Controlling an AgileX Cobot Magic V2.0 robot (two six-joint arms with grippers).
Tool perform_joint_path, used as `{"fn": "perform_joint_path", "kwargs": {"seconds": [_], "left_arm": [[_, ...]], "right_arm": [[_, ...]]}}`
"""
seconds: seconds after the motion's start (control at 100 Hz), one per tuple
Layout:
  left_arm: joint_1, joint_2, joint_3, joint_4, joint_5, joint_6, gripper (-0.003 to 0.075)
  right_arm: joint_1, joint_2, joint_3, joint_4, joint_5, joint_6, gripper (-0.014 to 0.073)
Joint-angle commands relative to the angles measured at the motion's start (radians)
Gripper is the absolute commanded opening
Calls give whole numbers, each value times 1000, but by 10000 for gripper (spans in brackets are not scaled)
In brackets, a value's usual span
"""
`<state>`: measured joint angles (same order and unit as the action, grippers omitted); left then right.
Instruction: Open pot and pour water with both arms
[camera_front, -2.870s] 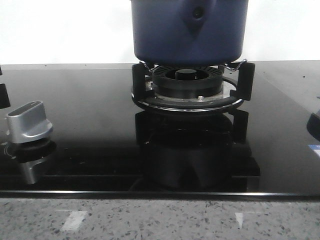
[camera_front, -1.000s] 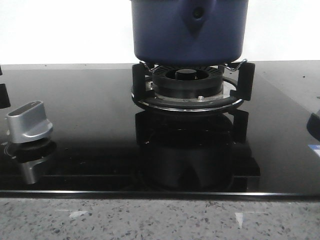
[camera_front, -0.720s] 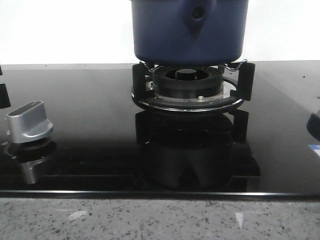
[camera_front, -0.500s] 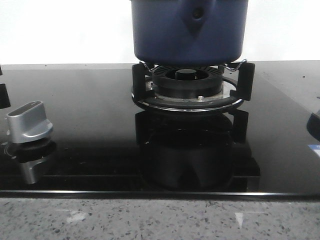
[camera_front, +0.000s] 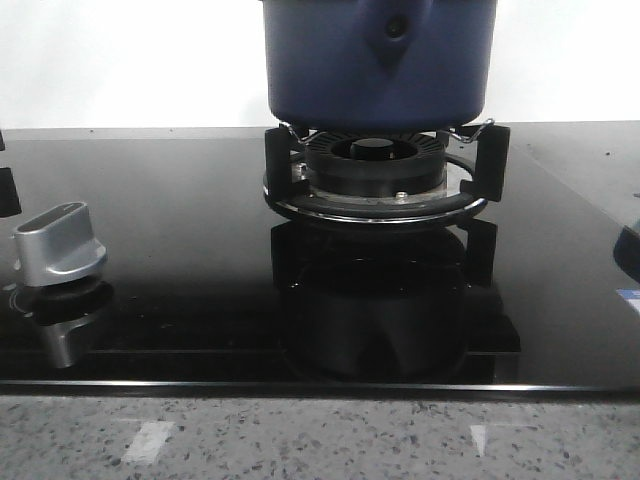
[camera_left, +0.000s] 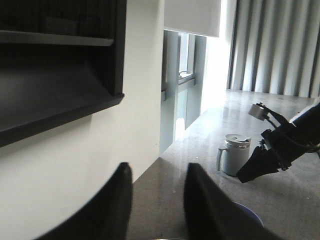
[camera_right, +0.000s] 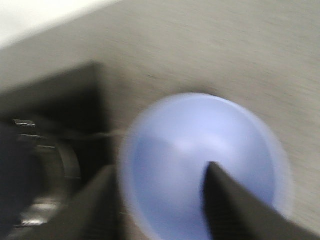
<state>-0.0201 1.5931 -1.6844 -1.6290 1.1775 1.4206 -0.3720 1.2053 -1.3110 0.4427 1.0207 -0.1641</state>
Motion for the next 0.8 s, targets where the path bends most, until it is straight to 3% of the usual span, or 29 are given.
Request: {"fn": "perform_joint_path", "kwargs": {"seconds": [0.0,0.09,0.25,0.35,0.51,0.64,0.79], "left_arm": [[59,-74,-31,-41,11,-71,-18],[117,-101,-31,-10,11,-142,-20],[200,-178,-21,75,-68,-172,-20],[213,-284,33,143,-301,-177,-20],[158,-453,197,152,-686,-134,-20],[87,-562,329,271,-795,-73,-20],[-50,-677,535,410,-864,-73,-20]], "right_arm": [[-3,-48,-28,249,-94,-132,132],[-2,-81,1,498,-150,-305,-74],[-2,-165,78,813,-239,-637,-51],[-2,-236,147,947,-318,-823,-51],[-2,-354,269,1181,-521,-1013,-51],[42,-393,321,1152,-521,-1102,-51],[221,-428,370,864,-529,-1102,-48]]}}
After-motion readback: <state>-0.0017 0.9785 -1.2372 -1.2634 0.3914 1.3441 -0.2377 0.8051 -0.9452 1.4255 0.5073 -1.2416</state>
